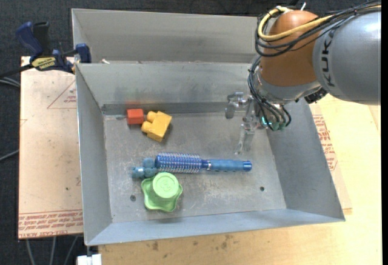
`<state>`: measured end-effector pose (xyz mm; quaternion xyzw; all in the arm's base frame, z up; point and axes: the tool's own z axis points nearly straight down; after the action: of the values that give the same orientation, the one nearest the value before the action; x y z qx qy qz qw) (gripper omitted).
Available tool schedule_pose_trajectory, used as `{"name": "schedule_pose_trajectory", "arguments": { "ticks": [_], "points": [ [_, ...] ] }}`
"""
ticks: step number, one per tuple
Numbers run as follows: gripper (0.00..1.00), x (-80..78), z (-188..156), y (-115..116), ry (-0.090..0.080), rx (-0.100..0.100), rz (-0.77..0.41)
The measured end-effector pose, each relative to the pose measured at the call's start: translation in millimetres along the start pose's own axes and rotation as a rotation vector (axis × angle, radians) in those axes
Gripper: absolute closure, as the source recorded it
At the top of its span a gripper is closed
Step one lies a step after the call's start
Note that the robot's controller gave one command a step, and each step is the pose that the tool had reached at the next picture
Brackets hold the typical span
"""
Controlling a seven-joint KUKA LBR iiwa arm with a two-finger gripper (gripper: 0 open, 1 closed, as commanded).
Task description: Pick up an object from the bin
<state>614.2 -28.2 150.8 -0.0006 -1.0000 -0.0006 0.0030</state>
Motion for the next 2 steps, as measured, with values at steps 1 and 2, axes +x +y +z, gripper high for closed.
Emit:
{"name": "schedule_pose_trajectory", "arguments": {
  "ticks": [1,2],
  "points": [
    [0.0,60.6,78.8,-3.2,0.005,0.0,-0.08],
    [1.0,56.5,74.2,-3.1,-0.005,0.001,-0.081]
  ]
}}
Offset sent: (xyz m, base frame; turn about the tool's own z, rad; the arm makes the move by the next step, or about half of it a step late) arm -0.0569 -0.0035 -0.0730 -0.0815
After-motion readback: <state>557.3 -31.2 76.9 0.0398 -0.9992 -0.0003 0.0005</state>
